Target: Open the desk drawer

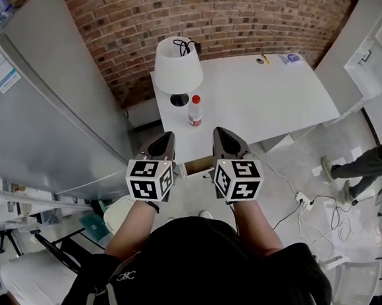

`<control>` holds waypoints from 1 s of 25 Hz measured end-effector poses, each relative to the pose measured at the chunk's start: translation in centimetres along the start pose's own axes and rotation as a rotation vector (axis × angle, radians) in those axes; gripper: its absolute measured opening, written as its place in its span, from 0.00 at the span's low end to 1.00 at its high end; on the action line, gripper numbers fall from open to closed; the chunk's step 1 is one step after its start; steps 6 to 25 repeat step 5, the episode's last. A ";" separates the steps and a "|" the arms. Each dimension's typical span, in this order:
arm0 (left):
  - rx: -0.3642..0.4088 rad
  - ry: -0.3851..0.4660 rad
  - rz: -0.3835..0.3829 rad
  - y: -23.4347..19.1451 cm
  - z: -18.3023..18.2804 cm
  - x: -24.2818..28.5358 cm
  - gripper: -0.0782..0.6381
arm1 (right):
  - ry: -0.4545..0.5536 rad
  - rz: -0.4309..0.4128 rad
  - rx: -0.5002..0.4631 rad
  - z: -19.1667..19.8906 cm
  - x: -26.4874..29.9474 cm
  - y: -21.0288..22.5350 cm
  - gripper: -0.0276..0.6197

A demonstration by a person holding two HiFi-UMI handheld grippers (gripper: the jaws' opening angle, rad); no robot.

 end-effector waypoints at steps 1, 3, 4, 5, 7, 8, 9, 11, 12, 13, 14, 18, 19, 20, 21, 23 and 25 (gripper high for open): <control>-0.002 -0.002 0.001 0.0 0.1 0.0 0.11 | -0.002 -0.003 -0.001 0.1 0.0 -0.1 0.04; -0.007 -0.007 0.005 -0.1 0.3 -0.1 0.11 | -0.005 -0.006 -0.002 0.2 0.2 -0.3 0.04; -0.011 -0.009 0.008 -0.1 0.4 -0.1 0.11 | -0.008 -0.008 -0.002 0.3 0.2 -0.4 0.04; -0.015 -0.012 0.012 -0.2 0.5 -0.1 0.11 | -0.010 -0.010 -0.001 0.4 0.3 -0.5 0.04; -0.015 -0.012 0.012 -0.2 0.5 -0.1 0.11 | -0.010 -0.010 -0.001 0.4 0.3 -0.5 0.04; -0.015 -0.012 0.012 -0.2 0.5 -0.1 0.11 | -0.010 -0.010 -0.001 0.4 0.3 -0.5 0.04; -0.015 -0.012 0.012 -0.2 0.5 -0.1 0.11 | -0.010 -0.010 -0.001 0.4 0.3 -0.5 0.04; -0.015 -0.012 0.012 -0.2 0.5 -0.1 0.11 | -0.010 -0.010 -0.001 0.4 0.3 -0.5 0.04; -0.015 -0.012 0.012 -0.2 0.5 -0.1 0.11 | -0.010 -0.010 -0.001 0.4 0.3 -0.5 0.04; -0.015 -0.012 0.012 -0.2 0.5 -0.1 0.11 | -0.010 -0.010 -0.001 0.4 0.3 -0.5 0.04; -0.015 -0.012 0.012 -0.2 0.5 -0.1 0.11 | -0.010 -0.010 -0.001 0.4 0.3 -0.5 0.04; -0.015 -0.012 0.012 -0.2 0.5 -0.1 0.11 | -0.010 -0.010 -0.001 0.4 0.3 -0.5 0.04; -0.015 -0.012 0.012 -0.2 0.5 -0.1 0.11 | -0.010 -0.010 -0.001 0.4 0.3 -0.5 0.04; -0.015 -0.012 0.012 -0.2 0.5 -0.1 0.11 | -0.010 -0.010 -0.001 0.4 0.3 -0.5 0.04; -0.015 -0.012 0.012 -0.2 0.5 -0.1 0.11 | -0.010 -0.010 -0.001 0.4 0.3 -0.5 0.04; -0.015 -0.012 0.012 -0.2 0.5 -0.1 0.11 | -0.010 -0.010 -0.001 0.4 0.3 -0.5 0.04; -0.015 -0.012 0.012 -0.2 0.5 -0.1 0.11 | -0.010 -0.010 -0.001 0.4 0.3 -0.5 0.04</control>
Point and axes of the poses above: the fingertips, and each gripper's own axes: x forward along the fingers, y to its right, z out of its underside, the point moved 5 cm from there along -x, backward along the fingers, and after that the axes turned 5 degrees about -y, right-handed, at the moved point
